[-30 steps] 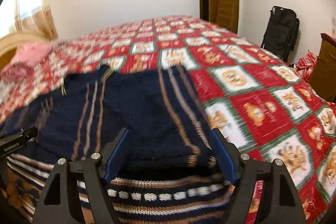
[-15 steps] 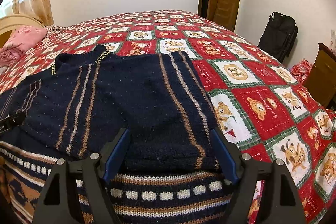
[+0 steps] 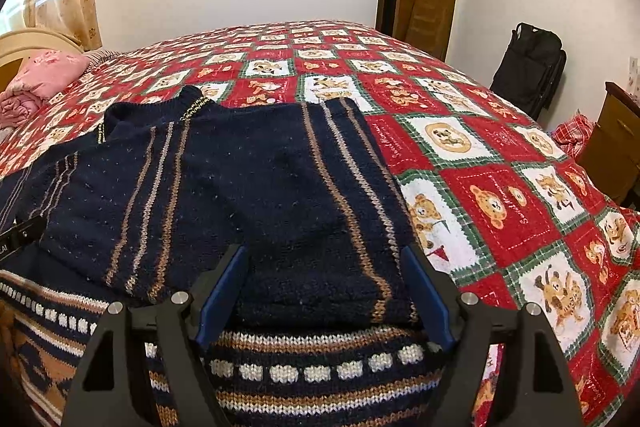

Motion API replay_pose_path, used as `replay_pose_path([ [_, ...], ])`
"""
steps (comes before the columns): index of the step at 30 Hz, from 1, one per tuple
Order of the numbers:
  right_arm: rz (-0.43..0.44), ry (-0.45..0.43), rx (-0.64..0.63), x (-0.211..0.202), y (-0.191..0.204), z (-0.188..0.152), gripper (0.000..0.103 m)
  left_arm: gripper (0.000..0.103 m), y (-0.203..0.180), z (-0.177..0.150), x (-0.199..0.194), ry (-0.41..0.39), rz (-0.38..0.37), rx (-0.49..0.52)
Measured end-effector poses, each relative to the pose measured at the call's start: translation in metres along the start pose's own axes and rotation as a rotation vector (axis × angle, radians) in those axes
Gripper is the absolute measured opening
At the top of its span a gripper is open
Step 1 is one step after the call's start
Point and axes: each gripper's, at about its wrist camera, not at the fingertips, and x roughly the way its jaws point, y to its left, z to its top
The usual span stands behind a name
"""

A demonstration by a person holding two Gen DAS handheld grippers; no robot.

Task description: Fold small clothes

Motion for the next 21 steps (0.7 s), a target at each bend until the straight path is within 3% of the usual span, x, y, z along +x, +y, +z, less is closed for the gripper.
replay_pose_path([
  [5, 0.001, 0.001, 0.000, 0.000, 0.000, 0.000, 0.080, 0.103, -0.001, -0.002, -0.001, -0.006, -0.003, -0.007],
  [10, -0.004, 0.000, 0.000, 0.000, 0.000, 0.000, 0.080, 0.103, -0.011, -0.006, -0.003, -0.024, 0.072, -0.018],
  [16, -0.017, 0.003, -0.003, 0.001, 0.001, 0.002, 0.080, 0.103, -0.003, -0.006, -0.003, -0.021, 0.034, -0.044],
  [21, -0.012, 0.000, 0.000, 0.001, 0.001, 0.002, 0.080, 0.103, 0.011, 0.008, -0.005, 0.072, -0.034, -0.012],
])
